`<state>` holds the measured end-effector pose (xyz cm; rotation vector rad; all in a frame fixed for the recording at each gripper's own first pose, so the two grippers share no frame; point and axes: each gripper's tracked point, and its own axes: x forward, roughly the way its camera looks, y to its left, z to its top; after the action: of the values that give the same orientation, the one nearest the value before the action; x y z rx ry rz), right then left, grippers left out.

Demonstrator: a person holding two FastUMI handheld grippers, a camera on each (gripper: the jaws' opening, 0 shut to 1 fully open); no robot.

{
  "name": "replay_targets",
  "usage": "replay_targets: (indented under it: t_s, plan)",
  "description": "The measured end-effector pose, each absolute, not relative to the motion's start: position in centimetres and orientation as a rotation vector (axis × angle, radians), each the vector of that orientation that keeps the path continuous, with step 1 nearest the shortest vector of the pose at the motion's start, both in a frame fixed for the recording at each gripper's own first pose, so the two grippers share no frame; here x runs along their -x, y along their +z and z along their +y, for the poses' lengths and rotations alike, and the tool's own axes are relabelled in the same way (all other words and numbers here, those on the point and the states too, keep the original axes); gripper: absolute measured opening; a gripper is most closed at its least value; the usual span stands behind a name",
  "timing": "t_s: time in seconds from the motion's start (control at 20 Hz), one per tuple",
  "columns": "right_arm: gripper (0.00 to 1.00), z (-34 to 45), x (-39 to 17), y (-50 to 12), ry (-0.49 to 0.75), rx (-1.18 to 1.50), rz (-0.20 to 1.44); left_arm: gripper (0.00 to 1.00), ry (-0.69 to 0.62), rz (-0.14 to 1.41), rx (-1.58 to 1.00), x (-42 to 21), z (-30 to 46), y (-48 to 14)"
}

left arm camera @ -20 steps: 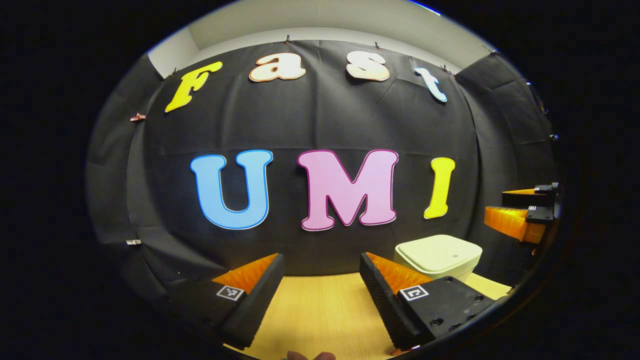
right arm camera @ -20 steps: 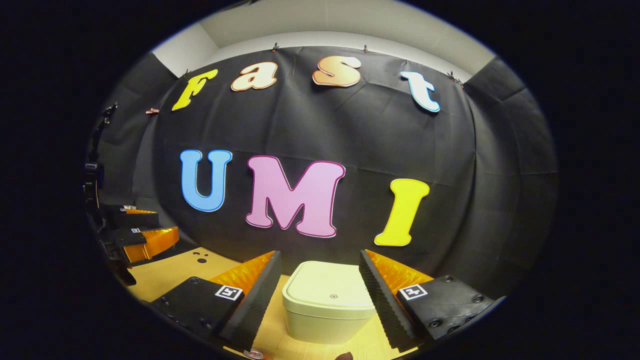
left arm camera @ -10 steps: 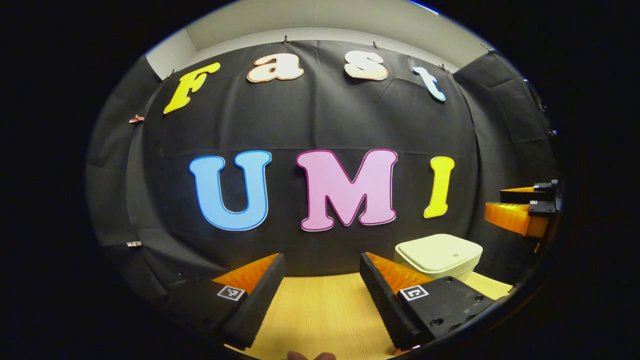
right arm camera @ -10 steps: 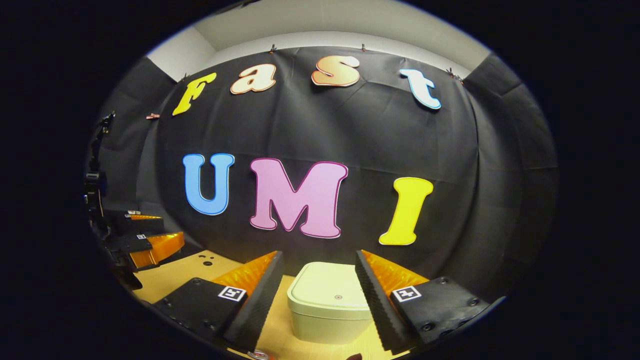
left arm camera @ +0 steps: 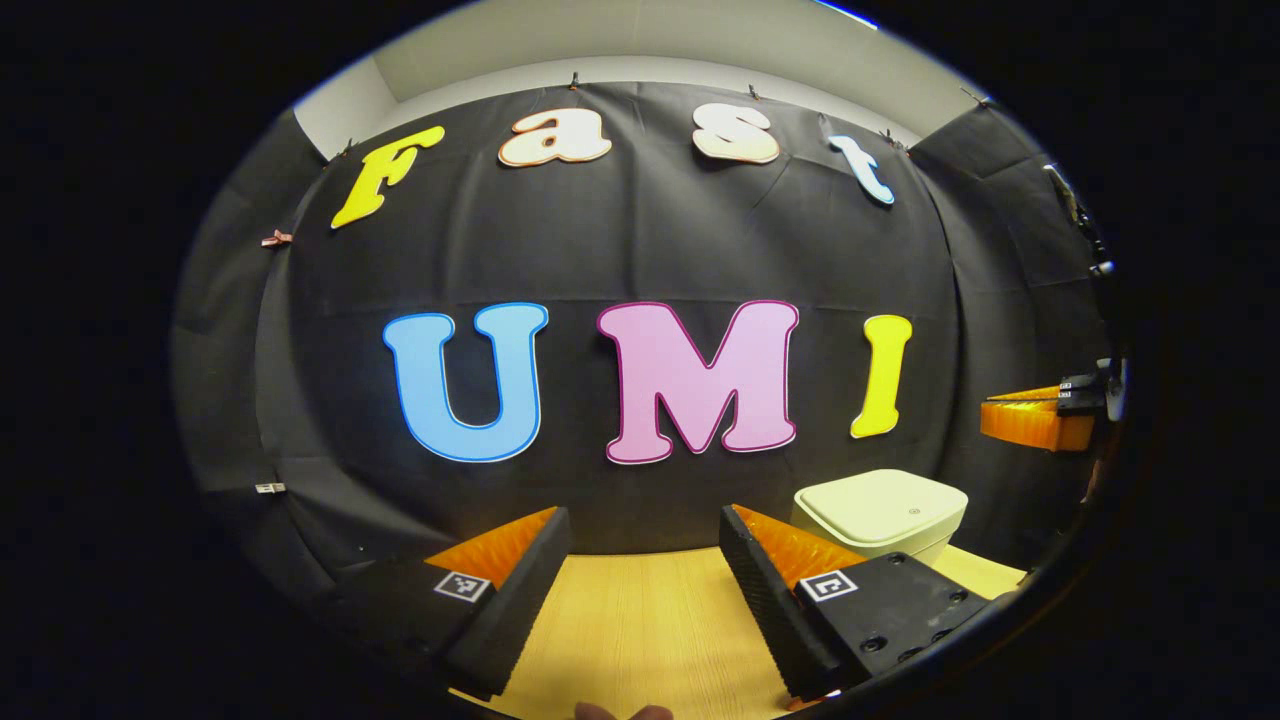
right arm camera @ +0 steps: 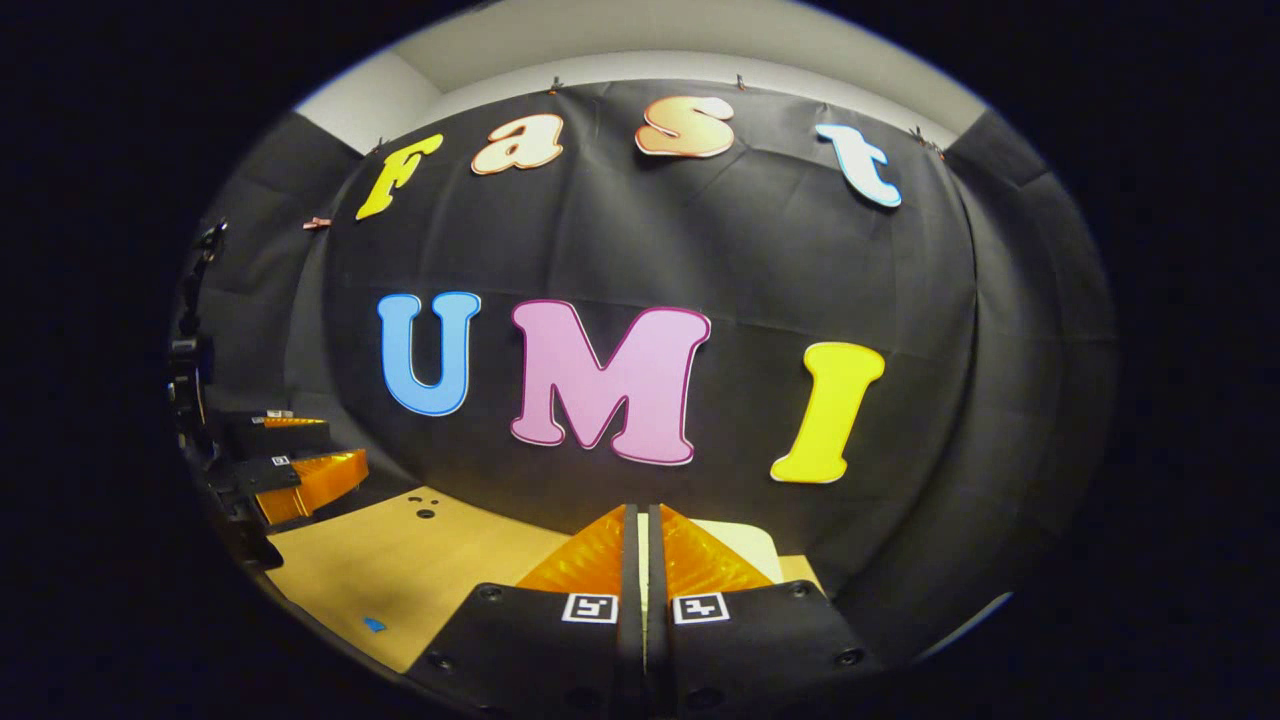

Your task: Press the lid of the desktop garbage bin to open it, pick up the crumpled paper on the desktop and throw it into the bin, then pick up the pop can on the desktop and drop it into the bin, and finally close the garbage bin lid.

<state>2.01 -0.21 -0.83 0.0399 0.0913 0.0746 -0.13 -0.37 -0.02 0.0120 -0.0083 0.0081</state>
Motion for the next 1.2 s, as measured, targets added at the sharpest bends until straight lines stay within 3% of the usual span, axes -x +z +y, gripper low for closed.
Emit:
replay_targets:
  t_s: [0.3, 0.35, 0.7, 1.2]
  plan:
    - [0.09, -1.7, -5.0, -2.3, 0.092, 0.006, 0.231, 0.96, 0.009, -0.011, -0.009, 0.2, -0.3, 0.0]
    - [0.05, -1.8, -5.4, -2.8, 0.100, 0.001, 0.262, 0.96, 0.010, -0.011, -0.008, 0.3, -0.3, 0.1]
    - [0.06, -2.0, -8.1, -7.7, 0.119, -0.083, 0.444, 0.96, 0.023, -0.007, -0.003, 0.6, 0.1, -0.1]
    - [0.06, -2.5, -9.7, -13.1, 0.112, -0.071, 0.591, 0.96, 0.044, 0.002, 0.011, 0.9, 0.9, -0.8]
